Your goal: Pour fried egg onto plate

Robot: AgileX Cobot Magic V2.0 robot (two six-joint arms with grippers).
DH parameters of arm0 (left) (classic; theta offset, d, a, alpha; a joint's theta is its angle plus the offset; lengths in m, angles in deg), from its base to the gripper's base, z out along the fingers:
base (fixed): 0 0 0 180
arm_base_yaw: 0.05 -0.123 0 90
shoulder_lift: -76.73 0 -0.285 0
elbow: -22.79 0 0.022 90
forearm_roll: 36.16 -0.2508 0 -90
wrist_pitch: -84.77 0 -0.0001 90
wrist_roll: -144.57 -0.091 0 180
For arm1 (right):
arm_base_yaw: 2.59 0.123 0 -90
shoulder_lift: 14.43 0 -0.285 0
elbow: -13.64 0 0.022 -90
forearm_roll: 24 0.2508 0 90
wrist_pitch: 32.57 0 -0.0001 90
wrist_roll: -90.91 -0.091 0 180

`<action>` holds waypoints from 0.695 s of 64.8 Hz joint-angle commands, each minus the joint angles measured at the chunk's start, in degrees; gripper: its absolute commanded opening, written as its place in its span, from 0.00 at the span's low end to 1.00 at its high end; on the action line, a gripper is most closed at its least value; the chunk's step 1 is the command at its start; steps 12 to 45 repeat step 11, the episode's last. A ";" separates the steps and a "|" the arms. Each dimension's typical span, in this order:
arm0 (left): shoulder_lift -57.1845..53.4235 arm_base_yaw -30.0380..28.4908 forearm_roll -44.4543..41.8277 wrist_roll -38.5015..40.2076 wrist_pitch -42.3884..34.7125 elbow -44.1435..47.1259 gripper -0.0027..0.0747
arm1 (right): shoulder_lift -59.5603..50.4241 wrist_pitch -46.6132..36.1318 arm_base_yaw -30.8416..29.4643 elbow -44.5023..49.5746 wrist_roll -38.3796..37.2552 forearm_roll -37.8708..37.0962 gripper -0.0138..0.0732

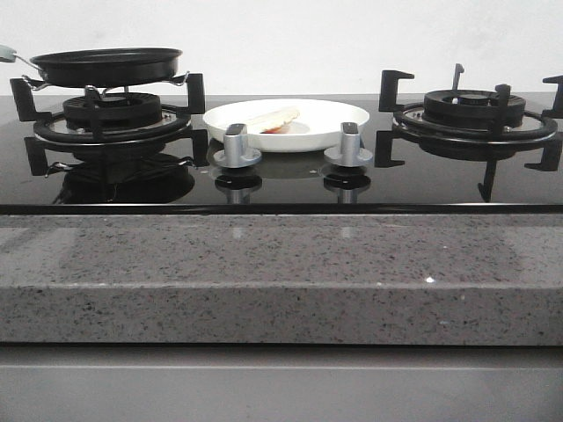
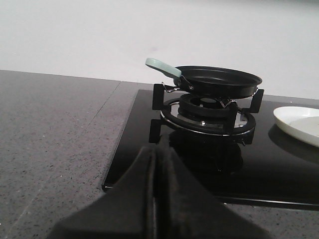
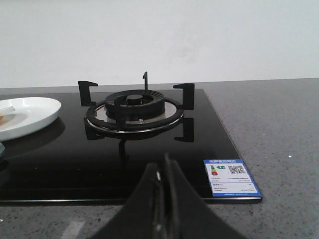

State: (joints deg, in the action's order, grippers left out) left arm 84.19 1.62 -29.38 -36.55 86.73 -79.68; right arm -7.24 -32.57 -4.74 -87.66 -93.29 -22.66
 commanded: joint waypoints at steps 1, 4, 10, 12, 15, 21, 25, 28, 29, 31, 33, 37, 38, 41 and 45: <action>-1.03 -0.01 0.42 0.43 -4.86 0.36 0.01 | -1.11 -5.21 0.15 -0.20 0.11 -0.76 0.08; -1.03 -0.01 0.42 0.43 -4.86 0.36 0.01 | -1.11 -5.21 0.15 -0.20 0.11 -0.76 0.08; -1.03 -0.01 0.42 0.43 -4.86 0.36 0.01 | -1.11 -5.21 0.15 -0.20 0.11 -0.76 0.08; -1.03 -0.01 0.42 0.43 -4.86 0.36 0.01 | -1.11 -5.21 0.15 -0.20 0.11 -0.76 0.08; -1.03 -0.01 0.42 0.43 -4.86 0.36 0.01 | -1.11 -5.21 0.15 -0.20 0.11 -0.76 0.08; -1.03 -0.01 0.42 0.43 -4.86 0.36 0.01 | -1.11 -5.21 0.15 -0.20 0.11 -0.76 0.08; -1.03 -0.01 0.42 0.43 -4.86 0.36 0.01 | -1.11 -5.21 0.15 -0.20 0.11 -0.76 0.08; -1.03 -0.01 0.42 0.43 -4.86 0.36 0.01 | -1.11 -5.21 0.15 -0.20 0.11 -0.76 0.08; -1.03 -0.01 0.42 0.43 -4.86 0.36 0.01 | -1.11 -5.21 0.15 -0.20 0.11 -0.76 0.08; -1.03 -0.01 0.42 0.43 -4.86 0.36 0.01 | -1.11 -5.21 0.15 -0.20 0.11 -0.76 0.08; -1.03 -0.01 0.42 0.43 -4.86 0.36 0.01 | -1.11 -5.21 0.15 -0.20 0.11 -0.76 0.08; -1.03 -0.01 0.42 0.43 -4.86 0.36 0.01 | -1.11 -5.21 0.15 -0.20 0.11 -0.76 0.08; -1.03 -0.01 0.42 0.43 -4.86 0.36 0.01 | -1.11 -5.21 0.15 -0.20 0.11 -0.76 0.08; -1.03 -0.01 0.42 0.43 -4.86 0.36 0.01 | -1.11 -5.21 0.15 -0.20 0.11 -0.76 0.08; -1.03 -0.01 0.42 0.43 -4.86 0.36 0.01 | -1.11 -5.21 0.15 -0.20 0.11 -0.76 0.08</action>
